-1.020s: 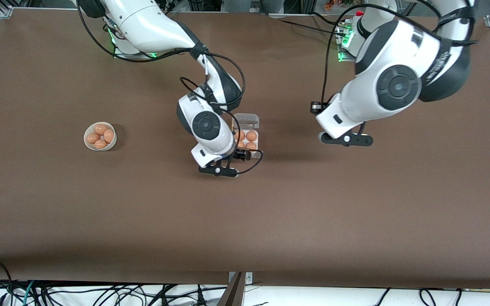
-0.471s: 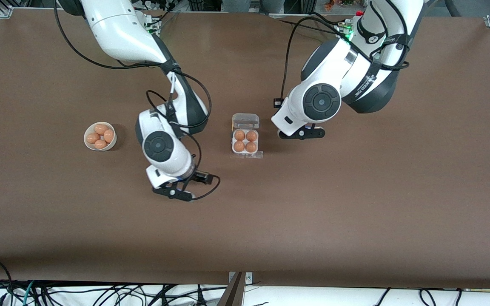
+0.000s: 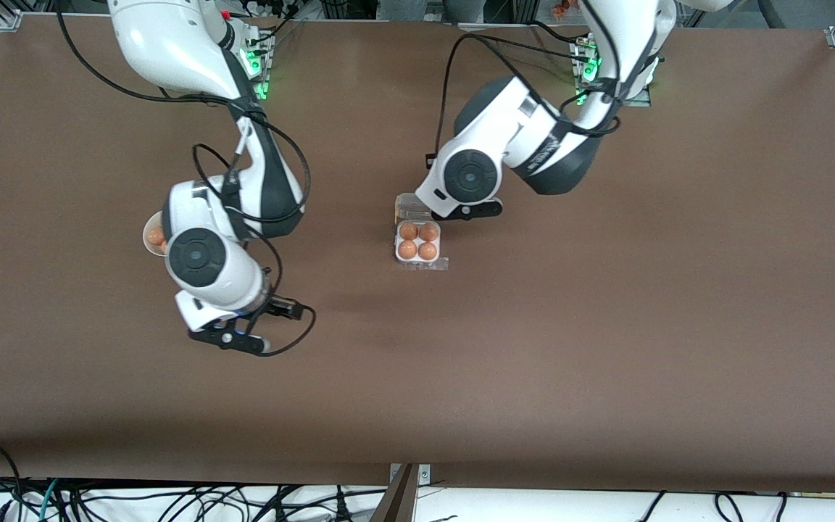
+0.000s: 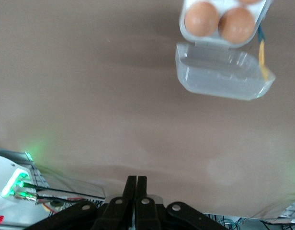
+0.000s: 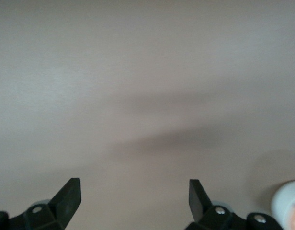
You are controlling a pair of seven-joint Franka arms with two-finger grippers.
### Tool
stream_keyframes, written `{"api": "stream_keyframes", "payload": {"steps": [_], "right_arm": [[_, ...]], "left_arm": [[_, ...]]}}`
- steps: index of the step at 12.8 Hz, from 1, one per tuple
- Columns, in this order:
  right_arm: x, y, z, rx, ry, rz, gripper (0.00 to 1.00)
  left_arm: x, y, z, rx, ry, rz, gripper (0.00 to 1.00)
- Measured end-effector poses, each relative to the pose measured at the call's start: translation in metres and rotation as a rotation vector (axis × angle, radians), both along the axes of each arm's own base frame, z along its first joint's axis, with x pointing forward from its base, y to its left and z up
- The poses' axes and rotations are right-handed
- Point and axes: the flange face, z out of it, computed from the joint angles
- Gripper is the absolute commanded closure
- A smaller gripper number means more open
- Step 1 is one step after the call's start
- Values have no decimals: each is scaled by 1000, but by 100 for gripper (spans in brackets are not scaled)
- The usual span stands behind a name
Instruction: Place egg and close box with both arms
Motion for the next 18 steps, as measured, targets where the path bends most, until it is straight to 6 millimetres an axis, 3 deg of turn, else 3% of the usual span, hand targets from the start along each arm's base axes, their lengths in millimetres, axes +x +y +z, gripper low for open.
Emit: {"api": "stream_keyframes", "payload": {"steps": [2, 4, 6, 7, 11, 13, 18], "right_arm": [[5, -39, 34, 14, 1, 55, 0], [7, -93, 66, 57, -10, 91, 0], [-2, -136, 96, 41, -25, 124, 0], [-13, -148, 111, 11, -39, 143, 0], [-89, -189, 180, 15, -82, 127, 0], [-116, -202, 207, 26, -60, 106, 0], [-123, -208, 228, 74, -50, 147, 0]], "left_arm": [[-9, -11, -17, 18, 31, 17, 94], [-14, -20, -26, -3, 60, 33, 94], [-23, -38, -34, -19, 53, 47, 94], [-28, -48, -41, -22, 36, 53, 94], [-34, -72, -79, -42, -18, 74, 94], [-39, -75, -95, -31, -9, 70, 95], [-23, -67, -99, -24, -32, 96, 95]]}}
